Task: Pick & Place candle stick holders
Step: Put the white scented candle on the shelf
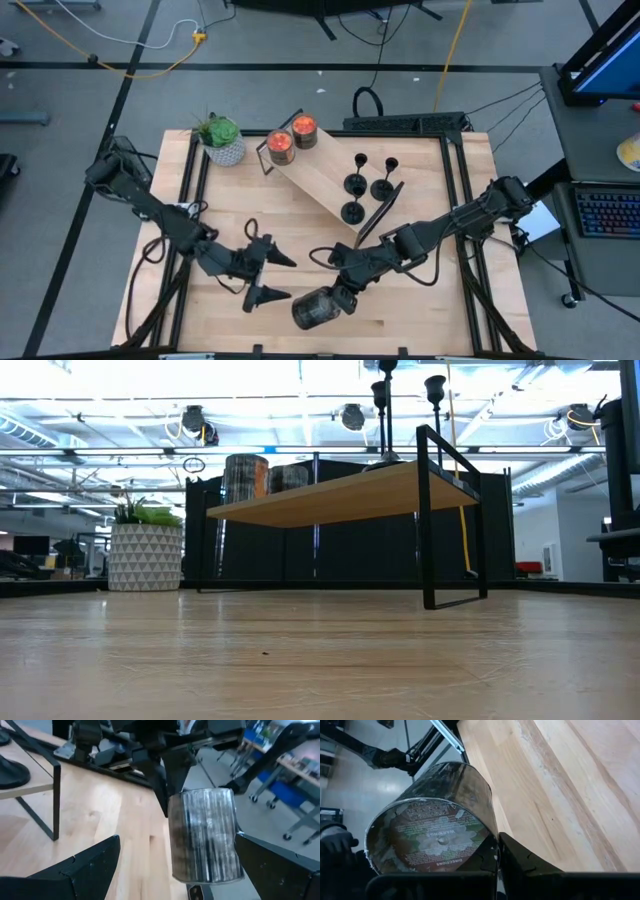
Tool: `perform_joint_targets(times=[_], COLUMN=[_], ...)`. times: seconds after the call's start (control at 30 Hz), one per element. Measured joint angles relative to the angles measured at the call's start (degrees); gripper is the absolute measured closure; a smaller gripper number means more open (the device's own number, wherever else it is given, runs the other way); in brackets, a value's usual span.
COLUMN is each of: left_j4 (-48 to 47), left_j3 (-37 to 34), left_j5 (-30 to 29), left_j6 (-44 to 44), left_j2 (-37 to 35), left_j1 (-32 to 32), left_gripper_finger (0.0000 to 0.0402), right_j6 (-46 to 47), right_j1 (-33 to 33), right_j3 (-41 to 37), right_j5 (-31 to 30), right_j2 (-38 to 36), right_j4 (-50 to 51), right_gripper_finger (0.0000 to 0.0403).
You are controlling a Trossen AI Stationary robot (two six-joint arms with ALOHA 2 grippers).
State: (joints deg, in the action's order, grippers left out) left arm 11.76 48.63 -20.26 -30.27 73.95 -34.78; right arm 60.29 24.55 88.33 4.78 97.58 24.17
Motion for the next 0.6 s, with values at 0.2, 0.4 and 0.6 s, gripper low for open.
perform_joint_targets(times=[0.2,0.4,0.6], left_j4=[-3.4,-3.4,-3.8], left_j3=[2.8,6.4,12.8], left_j5=[5.9,13.0,19.1], left_j6=[-0.9,-1.9,-1.2], left_j2=[0.3,6.3,12.8], left_j1=[2.4,4.1,5.8], left_gripper_finger=[0.0002,0.0002,0.0002], right_j6=[-0.2,-1.2,-1.7], right_j1=[-0.2,-0.7,-1.1], right_j3=[0.0,0.0,0.0], right_j5=[-0.1,-0.3,-0.3], right_j2=[0.0,0.0,0.0], right_j4=[0.1,0.0,0.0], right_gripper_finger=[0.0403,0.0403,0.0403])
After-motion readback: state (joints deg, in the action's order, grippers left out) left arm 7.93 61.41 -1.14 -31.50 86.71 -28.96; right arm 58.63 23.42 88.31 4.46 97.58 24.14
